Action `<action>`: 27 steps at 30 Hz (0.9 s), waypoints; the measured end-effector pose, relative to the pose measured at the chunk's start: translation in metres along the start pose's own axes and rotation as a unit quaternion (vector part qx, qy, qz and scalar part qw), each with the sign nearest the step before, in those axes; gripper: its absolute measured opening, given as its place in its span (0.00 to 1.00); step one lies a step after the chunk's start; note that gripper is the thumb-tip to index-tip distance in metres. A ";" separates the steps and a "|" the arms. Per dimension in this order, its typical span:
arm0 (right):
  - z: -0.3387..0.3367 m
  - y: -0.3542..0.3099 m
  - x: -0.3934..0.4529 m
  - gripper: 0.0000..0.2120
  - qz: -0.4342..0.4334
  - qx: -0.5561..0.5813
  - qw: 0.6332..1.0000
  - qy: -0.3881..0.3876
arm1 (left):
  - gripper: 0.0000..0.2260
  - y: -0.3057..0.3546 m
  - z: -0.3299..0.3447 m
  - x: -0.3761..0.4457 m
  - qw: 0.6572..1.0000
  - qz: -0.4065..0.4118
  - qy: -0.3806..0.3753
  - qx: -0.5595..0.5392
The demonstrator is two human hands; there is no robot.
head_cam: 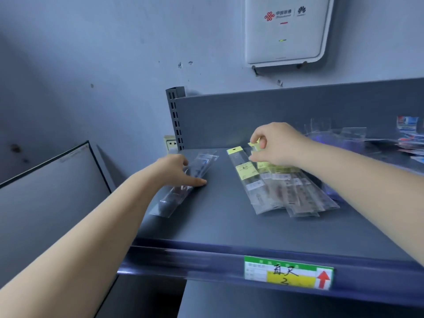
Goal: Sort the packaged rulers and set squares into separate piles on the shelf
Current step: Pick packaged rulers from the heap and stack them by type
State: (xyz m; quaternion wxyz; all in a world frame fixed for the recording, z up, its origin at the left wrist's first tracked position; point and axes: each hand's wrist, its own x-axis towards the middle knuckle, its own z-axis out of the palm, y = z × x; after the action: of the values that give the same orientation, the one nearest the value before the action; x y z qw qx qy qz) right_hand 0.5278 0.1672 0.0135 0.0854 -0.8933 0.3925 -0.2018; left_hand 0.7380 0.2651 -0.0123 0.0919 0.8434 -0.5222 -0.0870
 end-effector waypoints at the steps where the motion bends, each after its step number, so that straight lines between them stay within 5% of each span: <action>1: 0.005 -0.010 0.001 0.17 -0.006 0.018 1.000 -0.016 | 0.31 -0.006 0.001 0.001 1.000 -0.003 -0.008 0.008; 4: 0.020 -0.035 0.006 0.14 -0.014 0.082 0.995 -0.058 | 0.32 -0.021 -0.003 0.002 0.999 -0.033 0.004 -0.006; 10: 0.042 -0.064 0.016 0.12 0.005 0.135 0.986 -0.095 | 0.19 -0.052 -0.009 -0.002 0.995 -0.073 0.001 -0.070; 15: 0.052 -0.074 0.020 0.12 0.036 0.202 0.974 -0.100 | 0.16 -0.069 -0.017 -0.004 0.984 -0.067 0.068 -0.153; 23: 0.039 -0.075 0.023 0.17 0.117 0.494 0.859 -0.073 | 0.13 -0.035 -0.028 -0.011 0.886 0.019 0.066 -0.459; 27: 0.023 -0.062 0.020 0.03 0.133 0.557 0.819 -0.027 | 0.10 -0.006 -0.031 -0.014 0.861 0.051 0.019 -0.505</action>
State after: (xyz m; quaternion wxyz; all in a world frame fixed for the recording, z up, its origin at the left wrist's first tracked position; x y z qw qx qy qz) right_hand 0.5912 0.1947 0.0176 0.6051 -0.6377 0.3256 -0.3481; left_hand 0.7446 0.2820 0.0171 0.5193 0.6551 -0.4471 -0.3183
